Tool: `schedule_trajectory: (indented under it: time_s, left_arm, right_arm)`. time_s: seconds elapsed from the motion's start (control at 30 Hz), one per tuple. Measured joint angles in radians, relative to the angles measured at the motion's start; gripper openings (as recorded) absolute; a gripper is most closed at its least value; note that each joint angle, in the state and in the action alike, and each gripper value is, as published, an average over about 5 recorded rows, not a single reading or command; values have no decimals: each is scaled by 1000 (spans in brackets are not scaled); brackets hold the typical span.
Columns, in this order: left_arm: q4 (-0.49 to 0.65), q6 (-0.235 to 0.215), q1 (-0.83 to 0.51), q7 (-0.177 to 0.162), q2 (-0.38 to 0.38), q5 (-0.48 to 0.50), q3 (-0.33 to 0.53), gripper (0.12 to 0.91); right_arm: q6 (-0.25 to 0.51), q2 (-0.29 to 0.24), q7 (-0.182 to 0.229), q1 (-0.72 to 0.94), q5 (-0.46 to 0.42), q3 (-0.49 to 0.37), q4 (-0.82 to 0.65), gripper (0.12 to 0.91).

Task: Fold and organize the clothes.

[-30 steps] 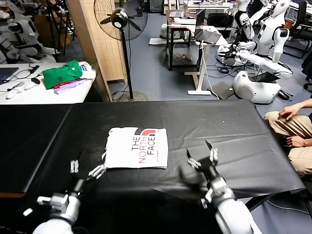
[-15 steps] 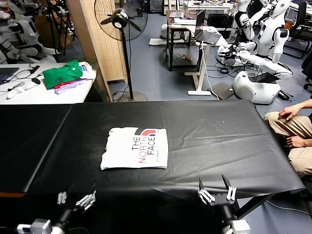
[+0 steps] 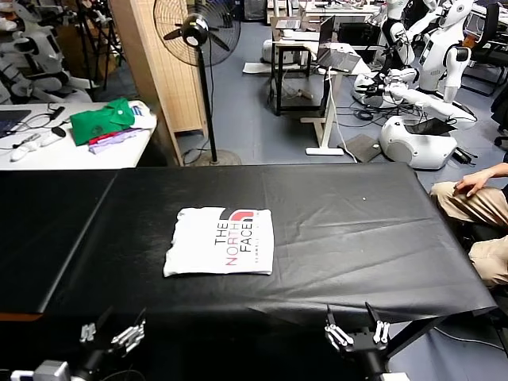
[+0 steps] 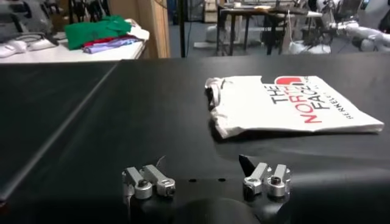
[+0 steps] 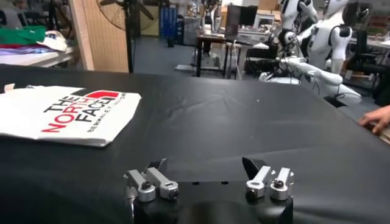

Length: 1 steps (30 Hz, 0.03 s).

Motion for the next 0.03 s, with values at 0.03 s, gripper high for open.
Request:
schedule_trajectory:
  time_s: [0.03]
  left_arm:
    - [0,0,-1,0,-1,1,0,798]
  right_arm:
    - [0,0,0,0,0,0,0,798]
